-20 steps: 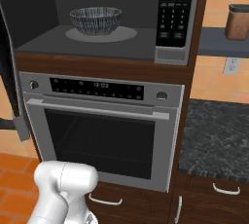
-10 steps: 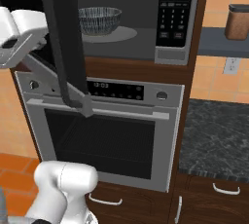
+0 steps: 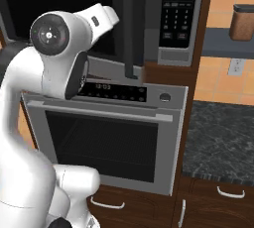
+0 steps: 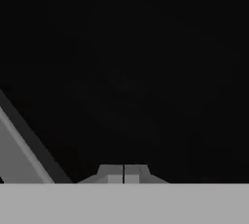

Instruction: Open the microwave, place the bowl with waffle inside the microwave, then close the microwave door and turn it on.

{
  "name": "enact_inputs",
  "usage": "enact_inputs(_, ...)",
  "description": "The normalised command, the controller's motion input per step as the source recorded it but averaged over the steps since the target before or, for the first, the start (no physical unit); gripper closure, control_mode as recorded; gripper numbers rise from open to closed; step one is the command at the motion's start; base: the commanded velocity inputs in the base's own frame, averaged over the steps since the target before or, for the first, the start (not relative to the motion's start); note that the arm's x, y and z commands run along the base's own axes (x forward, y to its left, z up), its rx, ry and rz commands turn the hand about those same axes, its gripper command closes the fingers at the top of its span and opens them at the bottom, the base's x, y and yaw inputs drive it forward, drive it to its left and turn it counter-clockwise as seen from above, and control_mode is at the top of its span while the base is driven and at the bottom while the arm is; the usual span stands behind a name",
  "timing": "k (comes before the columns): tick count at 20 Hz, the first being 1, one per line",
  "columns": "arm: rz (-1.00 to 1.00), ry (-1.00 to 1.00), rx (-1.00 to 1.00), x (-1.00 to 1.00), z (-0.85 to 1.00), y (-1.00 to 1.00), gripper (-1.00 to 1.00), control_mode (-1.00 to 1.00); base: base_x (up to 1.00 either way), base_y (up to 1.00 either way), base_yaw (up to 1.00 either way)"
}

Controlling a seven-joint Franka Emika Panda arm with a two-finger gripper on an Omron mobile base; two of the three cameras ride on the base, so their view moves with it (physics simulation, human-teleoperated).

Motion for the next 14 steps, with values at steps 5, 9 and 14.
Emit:
enact_inputs(5,0.00,-0.01,0.10,1.00,-0.26,-0.04,1.00,-1.00,0.00,0.00,0.00)
enact_inputs(9,0.00,0.01,0.09,1.00,-0.26,-0.01,1.00,-1.00,0.00,0.00,0.00)
enact_inputs(14,0.00,0.04,0.09,1.00,-0.26,-0.02,1.00,-1.00,0.00,0.00,0.00)
